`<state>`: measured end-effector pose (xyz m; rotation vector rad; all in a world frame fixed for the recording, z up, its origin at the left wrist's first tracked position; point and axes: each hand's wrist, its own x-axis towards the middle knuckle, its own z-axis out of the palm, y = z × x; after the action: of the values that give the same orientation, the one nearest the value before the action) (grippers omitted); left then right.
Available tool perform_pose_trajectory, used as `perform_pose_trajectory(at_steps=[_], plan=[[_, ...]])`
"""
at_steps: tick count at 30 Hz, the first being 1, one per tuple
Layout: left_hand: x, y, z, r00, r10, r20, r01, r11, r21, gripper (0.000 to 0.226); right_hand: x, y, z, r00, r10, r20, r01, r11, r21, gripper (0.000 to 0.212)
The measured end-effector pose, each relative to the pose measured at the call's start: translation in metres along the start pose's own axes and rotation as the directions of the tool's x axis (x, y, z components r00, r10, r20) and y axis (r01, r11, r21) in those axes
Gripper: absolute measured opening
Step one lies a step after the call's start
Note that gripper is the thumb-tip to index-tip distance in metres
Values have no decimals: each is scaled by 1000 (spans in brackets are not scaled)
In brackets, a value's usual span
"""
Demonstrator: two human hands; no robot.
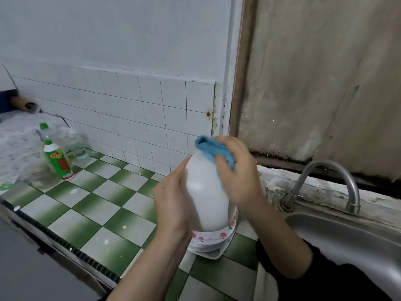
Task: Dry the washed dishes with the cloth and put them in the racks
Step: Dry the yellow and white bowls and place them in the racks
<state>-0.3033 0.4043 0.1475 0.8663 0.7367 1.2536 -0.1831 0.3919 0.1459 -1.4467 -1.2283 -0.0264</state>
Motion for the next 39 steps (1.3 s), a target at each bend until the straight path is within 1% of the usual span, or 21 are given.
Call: perform_pose_trajectory(at_steps=[2, 4, 6, 7, 8, 10, 11, 12, 13, 14, 15, 17, 21, 23, 27, 29, 31, 33, 35, 37, 39], plan=[[7, 1, 0, 998, -66, 4, 66, 994, -87, 31, -23, -8, 13, 960, -280, 3, 278, 950, -139, 41], [11, 6, -2, 992, -123, 22, 125, 975, -185, 27, -43, 1, 25, 846, -534, 9, 519, 818, -248, 36], [11, 7, -4, 992, -123, 14, 123, 975, -184, 23, -53, 18, 34, 751, -661, -6, 631, 719, -292, 31], [10, 7, -4, 994, -108, 2, 107, 979, -172, 23, -58, 25, 36, 737, -676, -31, 639, 710, -296, 29], [9, 6, -4, 996, -91, 0, 90, 982, -166, 26, -61, 31, 37, 741, -668, -69, 629, 727, -275, 28], [9, 6, -4, 998, -58, -7, 56, 987, -153, 28, -68, 35, 36, 810, -557, -186, 532, 830, -168, 28], [10, 7, -5, 999, -44, -22, 41, 989, -144, 26, -68, 32, 34, 871, -407, -276, 403, 912, -74, 28], [10, 8, -7, 999, -30, -31, 26, 991, -134, 24, -63, 25, 28, 919, -183, -350, 220, 973, 69, 27], [10, 8, -7, 1000, -13, -26, 9, 992, -123, 24, -54, 19, 22, 934, 59, -353, 33, 968, 249, 25], [9, 7, -8, 1000, 7, -17, -9, 994, -111, 23, -45, 18, 18, 928, 237, -288, -103, 904, 414, 23], [7, 6, -7, 1000, 23, -12, -25, 995, -99, 22, -38, 20, 15, 916, 329, -228, -183, 851, 493, 24], [2, 3, -4, 998, 51, -26, -53, 995, -83, 22, -33, 13, 12, 929, 312, -201, -186, 861, 473, 32], [9, 15, -6, 997, 39, -71, -48, 990, -132, 21, -56, 8, 16, 993, -84, -84, 108, 933, 343, 47], [14, 17, -11, 999, 0, -48, -8, 985, -174, 22, -54, 15, 10, 984, -173, -45, 178, 941, 288, 49], [13, 9, -10, 991, -130, -23, 122, 966, -229, 23, -39, 11, 12, 977, 41, -211, 12, 969, 247, 34], [15, 8, -8, 985, -172, -30, 158, 950, -270, 24, -43, 1, 20, 954, -86, -286, 130, 982, 138, 37], [18, 12, -9, 980, -198, -28, 181, 938, -297, 26, -54, 1, 26, 907, -298, -296, 323, 946, 38, 37], [21, 15, -11, 966, -258, 1, 244, 917, -317, 27, -61, 7, 30, 864, -402, -302, 424, 905, 10, 36], [22, 15, -13, 944, -329, 13, 315, 894, -319, 27, -69, 13, 34, 871, -381, -311, 417, 907, 56, 35], [22, 13, -16, 934, -357, 11, 342, 887, -310, 20, -78, 11, 36, 902, -263, -341, 329, 932, 152, 37], [21, 12, -19, 937, -349, 23, 339, 888, -310, 18, -80, -1, 32, 927, 52, -370, 115, 902, 415, 45]])
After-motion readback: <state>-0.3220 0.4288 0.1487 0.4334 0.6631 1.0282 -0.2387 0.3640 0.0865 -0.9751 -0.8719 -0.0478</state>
